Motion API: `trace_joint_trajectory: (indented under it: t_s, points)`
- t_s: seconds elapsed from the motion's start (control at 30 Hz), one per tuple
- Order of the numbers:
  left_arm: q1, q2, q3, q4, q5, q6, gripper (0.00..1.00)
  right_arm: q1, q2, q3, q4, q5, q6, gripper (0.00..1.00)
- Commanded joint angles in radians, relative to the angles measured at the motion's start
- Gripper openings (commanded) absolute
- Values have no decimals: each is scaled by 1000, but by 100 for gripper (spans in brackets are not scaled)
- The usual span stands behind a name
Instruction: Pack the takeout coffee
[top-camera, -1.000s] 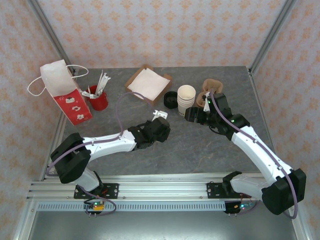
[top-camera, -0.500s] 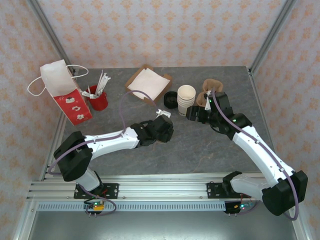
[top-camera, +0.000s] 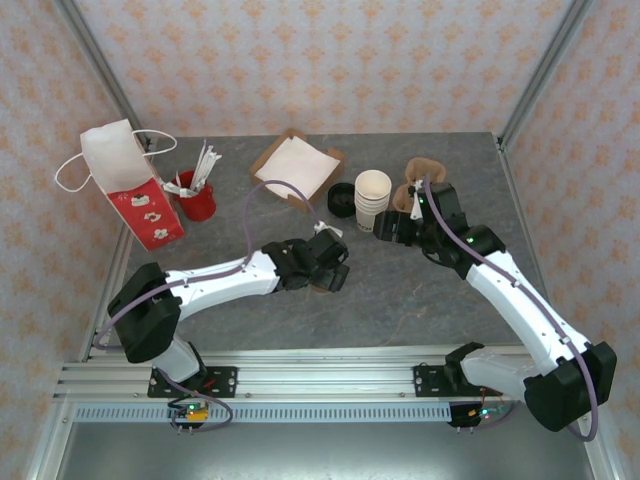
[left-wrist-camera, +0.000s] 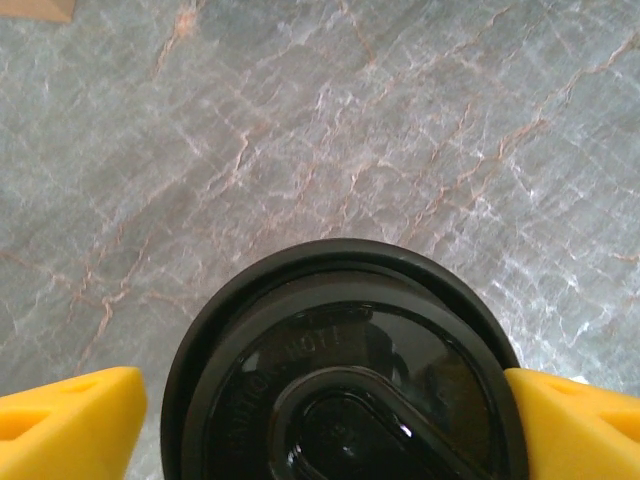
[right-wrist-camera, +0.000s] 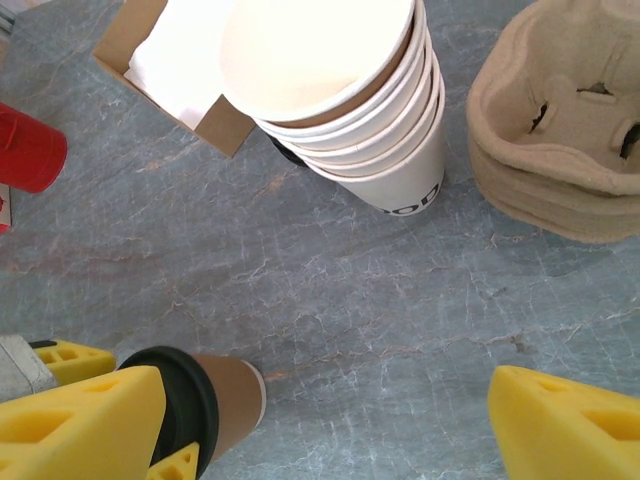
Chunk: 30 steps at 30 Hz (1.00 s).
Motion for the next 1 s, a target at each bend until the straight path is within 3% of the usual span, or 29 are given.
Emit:
trace_joint_trajectory:
  t_s: [0.0, 0.2, 0.4, 0.77, 0.97]
  points:
    - [-7, -57, 34, -78, 6, -3, 95, 1, -31, 34, -21, 26, -56, 85]
    - [19, -204, 12, -51, 66, 9, 98, 98, -41, 15, 9, 67, -145, 84]
    - [116, -331, -33, -89, 119, -11, 96, 188, -13, -10, 69, 40, -199, 84]
    - [496, -549, -141, -160, 209, -59, 96, 422, 215, 12, 94, 104, -366, 84]
    - [579, -587, -183, -150, 259, -72, 96, 479, 330, 55, 85, 143, -424, 86]
